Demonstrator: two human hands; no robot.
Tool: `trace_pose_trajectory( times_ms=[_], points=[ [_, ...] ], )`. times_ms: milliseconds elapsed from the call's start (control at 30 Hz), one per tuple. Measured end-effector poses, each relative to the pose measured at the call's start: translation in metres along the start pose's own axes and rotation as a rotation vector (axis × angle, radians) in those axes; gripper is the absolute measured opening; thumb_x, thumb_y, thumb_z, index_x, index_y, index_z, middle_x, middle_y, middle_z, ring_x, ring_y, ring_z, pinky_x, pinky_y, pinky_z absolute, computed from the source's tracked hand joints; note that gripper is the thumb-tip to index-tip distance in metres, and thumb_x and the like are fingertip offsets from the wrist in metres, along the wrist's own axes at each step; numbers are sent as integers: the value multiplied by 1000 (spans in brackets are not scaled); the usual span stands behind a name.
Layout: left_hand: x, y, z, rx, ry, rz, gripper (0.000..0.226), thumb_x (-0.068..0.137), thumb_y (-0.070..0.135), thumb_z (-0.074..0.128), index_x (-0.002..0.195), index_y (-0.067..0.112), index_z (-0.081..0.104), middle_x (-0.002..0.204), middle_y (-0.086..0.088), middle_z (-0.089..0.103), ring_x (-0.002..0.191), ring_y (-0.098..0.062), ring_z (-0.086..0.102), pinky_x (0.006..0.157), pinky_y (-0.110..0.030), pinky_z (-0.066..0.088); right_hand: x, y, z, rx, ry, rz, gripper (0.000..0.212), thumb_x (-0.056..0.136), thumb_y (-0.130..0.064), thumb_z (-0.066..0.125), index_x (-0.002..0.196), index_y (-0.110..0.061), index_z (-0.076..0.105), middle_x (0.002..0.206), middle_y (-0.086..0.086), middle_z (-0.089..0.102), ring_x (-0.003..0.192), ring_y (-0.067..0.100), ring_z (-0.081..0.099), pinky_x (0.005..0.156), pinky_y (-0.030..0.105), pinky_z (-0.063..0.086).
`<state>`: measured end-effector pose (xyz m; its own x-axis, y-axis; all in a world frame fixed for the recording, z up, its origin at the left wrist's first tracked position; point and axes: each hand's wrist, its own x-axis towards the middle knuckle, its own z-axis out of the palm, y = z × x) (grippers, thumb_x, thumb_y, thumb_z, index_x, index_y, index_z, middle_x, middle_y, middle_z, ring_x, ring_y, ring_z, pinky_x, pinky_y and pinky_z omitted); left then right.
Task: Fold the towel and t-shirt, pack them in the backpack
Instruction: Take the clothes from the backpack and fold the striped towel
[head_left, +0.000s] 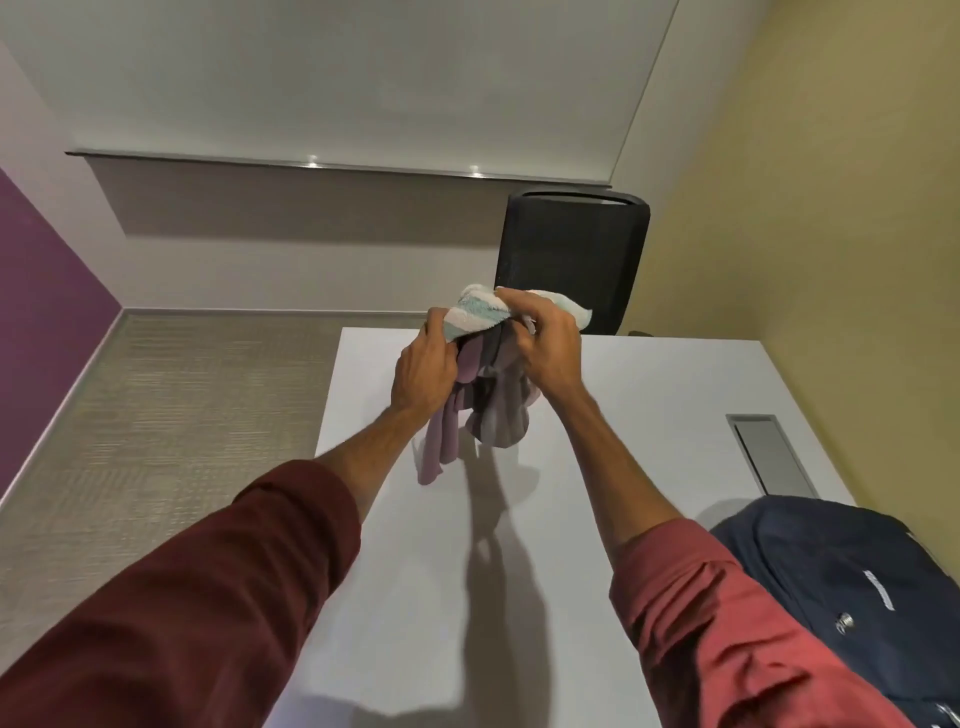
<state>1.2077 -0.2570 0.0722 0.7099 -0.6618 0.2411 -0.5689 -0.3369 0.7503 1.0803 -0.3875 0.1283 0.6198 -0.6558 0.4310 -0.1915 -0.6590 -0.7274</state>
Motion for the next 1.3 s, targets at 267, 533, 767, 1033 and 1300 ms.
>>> trace_pose_trajectory(
  times_ms=[267, 533, 767, 1033, 1300],
  points=[
    [36, -49, 19, 27, 23, -48, 30, 111, 34, 50, 135, 17, 44, 122, -6, 69, 100, -31, 71, 76, -41, 55, 19, 38, 54, -8, 3, -28, 37, 100, -14, 65, 135, -23, 76, 136, -8, 74, 127, 10, 67, 109, 49, 55],
    [-11, -157, 62, 199, -375, -96, 91, 89, 63, 57, 164, 21, 27, 163, -11, 42, 147, -34, 44, 116, -55, 44, -70, 104, 116, -246, -271, 168, 37, 106, -36, 46, 125, -20, 73, 128, 8, 74, 120, 34, 68, 106, 57, 51],
    [-58, -203, 91, 505, -783, -137, 101, 104, 52, 60, 170, 29, -12, 178, -5, -18, 165, -34, -2, 126, -67, 11, -135, 165, 142, -533, -958, 313, 93, 101, -63, 46, 173, -31, -3, 181, 5, -8, 168, 22, -3, 127, 69, 1],
    [-82, -205, 103, 470, -841, -164, 101, 103, 43, 61, 170, 30, -14, 177, -5, -23, 165, -37, 0, 126, -70, 16, -172, 185, 140, -664, -841, 170, 93, 102, -48, 61, 174, -25, 8, 181, 9, 0, 167, 28, 9, 126, 69, 15],
    [-73, -204, 106, 443, -849, -108, 105, 101, 35, 64, 169, 30, -17, 177, -9, -21, 165, -36, 4, 127, -61, 24, -146, 193, 119, -694, -829, 298, 83, 107, -45, 54, 174, -24, 10, 181, 10, 1, 167, 28, 10, 129, 67, 11]
  ],
)
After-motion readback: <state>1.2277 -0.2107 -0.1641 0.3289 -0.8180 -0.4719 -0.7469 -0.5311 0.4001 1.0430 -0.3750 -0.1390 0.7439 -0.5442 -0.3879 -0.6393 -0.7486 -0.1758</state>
